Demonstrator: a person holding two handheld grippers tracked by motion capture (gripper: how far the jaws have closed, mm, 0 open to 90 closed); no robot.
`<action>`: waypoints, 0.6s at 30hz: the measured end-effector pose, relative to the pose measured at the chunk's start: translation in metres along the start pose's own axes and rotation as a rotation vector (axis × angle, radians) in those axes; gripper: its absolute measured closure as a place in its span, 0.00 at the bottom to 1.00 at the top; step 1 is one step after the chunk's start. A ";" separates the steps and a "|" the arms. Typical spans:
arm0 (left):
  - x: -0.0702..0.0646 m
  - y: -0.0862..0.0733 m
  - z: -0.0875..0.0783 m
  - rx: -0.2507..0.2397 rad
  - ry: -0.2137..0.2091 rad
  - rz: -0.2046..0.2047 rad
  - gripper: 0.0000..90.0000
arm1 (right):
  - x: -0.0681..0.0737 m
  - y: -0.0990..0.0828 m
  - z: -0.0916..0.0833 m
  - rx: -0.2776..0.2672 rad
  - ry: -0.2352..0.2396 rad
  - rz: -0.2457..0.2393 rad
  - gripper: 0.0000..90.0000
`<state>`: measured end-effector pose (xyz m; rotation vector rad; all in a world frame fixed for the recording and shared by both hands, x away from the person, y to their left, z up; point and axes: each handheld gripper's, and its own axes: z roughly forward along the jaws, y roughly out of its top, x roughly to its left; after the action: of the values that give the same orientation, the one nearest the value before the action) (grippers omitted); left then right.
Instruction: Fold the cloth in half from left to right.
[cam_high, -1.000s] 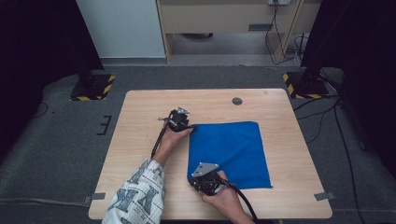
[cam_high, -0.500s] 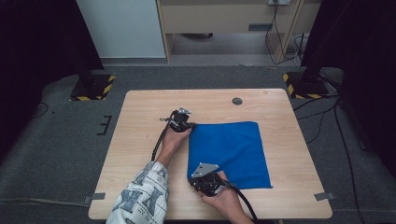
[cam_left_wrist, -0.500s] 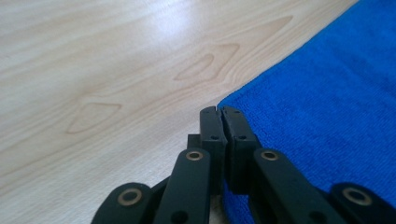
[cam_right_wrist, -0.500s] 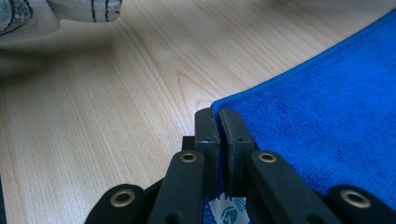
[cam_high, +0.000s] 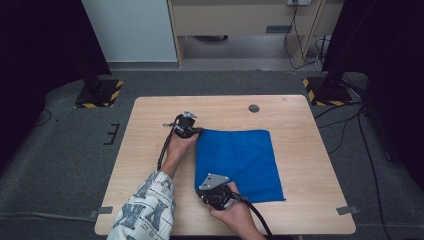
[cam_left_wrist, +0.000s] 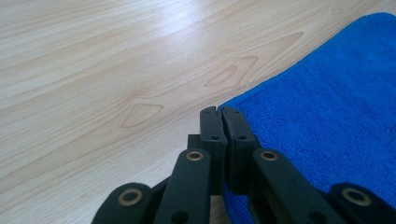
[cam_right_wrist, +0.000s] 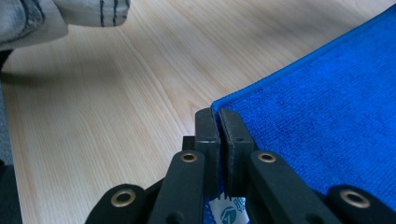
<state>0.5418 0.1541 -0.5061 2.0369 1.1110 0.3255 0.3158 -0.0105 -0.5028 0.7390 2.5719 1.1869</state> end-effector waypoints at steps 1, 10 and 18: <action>0.001 0.000 -0.001 -0.002 -0.004 -0.002 0.98 | 0.001 0.002 0.001 -0.006 -0.001 -0.001 0.97; 0.010 0.002 -0.016 -0.018 -0.002 -0.001 0.98 | 0.012 0.012 0.008 -0.023 -0.008 -0.022 0.97; 0.019 0.002 -0.024 -0.022 0.008 -0.011 0.98 | 0.017 0.024 0.009 -0.057 -0.008 -0.011 0.97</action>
<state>0.5409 0.1815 -0.4912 2.0107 1.1182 0.3390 0.3136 0.0170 -0.4902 0.7149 2.5215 1.2458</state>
